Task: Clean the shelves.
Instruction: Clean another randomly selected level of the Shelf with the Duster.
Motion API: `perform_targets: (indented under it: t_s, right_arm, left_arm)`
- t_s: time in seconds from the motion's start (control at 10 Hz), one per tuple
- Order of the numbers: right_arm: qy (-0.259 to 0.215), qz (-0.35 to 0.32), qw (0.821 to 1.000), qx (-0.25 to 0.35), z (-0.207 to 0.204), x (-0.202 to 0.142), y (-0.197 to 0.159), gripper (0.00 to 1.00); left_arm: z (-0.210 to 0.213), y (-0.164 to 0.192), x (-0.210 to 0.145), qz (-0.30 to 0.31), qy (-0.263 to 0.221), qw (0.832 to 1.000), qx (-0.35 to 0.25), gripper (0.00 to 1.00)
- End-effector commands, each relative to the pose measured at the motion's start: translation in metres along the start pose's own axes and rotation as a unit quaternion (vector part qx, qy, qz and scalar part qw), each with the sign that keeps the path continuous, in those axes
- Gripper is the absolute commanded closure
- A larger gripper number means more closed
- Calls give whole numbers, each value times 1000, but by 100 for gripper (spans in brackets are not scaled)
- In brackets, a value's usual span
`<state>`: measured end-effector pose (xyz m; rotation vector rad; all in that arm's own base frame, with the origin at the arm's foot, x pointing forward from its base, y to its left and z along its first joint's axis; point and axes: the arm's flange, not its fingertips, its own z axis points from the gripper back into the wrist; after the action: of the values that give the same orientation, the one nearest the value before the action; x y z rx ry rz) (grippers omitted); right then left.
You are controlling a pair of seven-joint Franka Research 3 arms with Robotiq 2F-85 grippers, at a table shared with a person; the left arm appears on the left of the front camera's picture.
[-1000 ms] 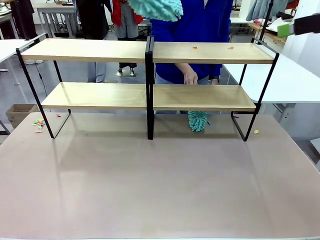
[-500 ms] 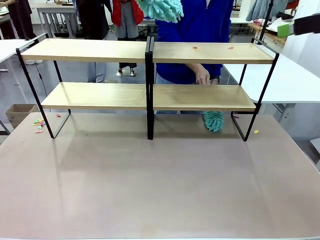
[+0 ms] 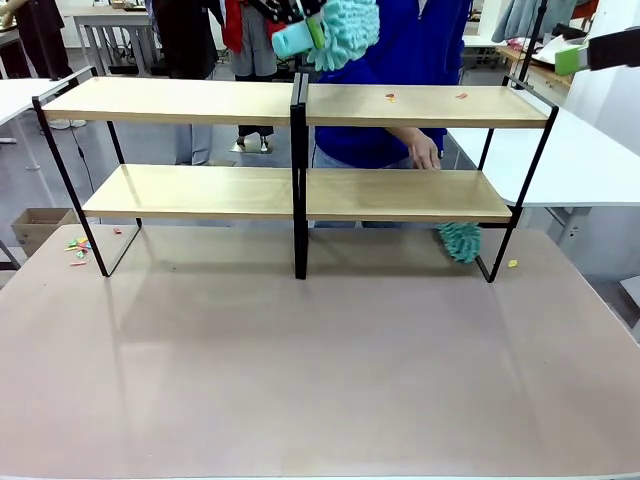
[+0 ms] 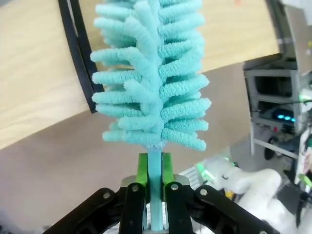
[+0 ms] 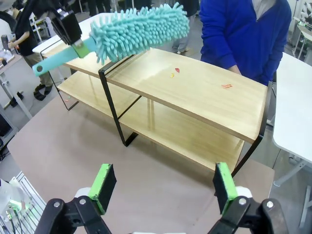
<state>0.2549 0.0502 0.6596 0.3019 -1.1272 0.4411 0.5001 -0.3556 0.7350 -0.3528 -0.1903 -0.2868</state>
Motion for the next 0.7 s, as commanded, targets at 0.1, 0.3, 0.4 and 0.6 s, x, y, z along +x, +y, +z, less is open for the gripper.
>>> perform_targets:
  t_s: [0.1, 0.3, 0.4, 0.6]
  right_arm:
    - [0, -1, 1000, 0, -1, -1, -1, 0]
    - [0, -1, 1000, 0, -1, -1, -1, 0]
    - [0, -1, 1000, 0, -1, -1, -1, 0]
    - [0, -1, 1000, 0, -1, -1, -1, 0]
  left_arm:
    - [-16, -11, 3, 45, 42, 998, 32, 88]
    - [-26, -18, 11, 47, 52, 997, 28, 88]
    - [-29, -21, 14, 40, 57, 997, 26, 88]
    - [-37, -28, 24, -7, 72, 997, 3, 88]
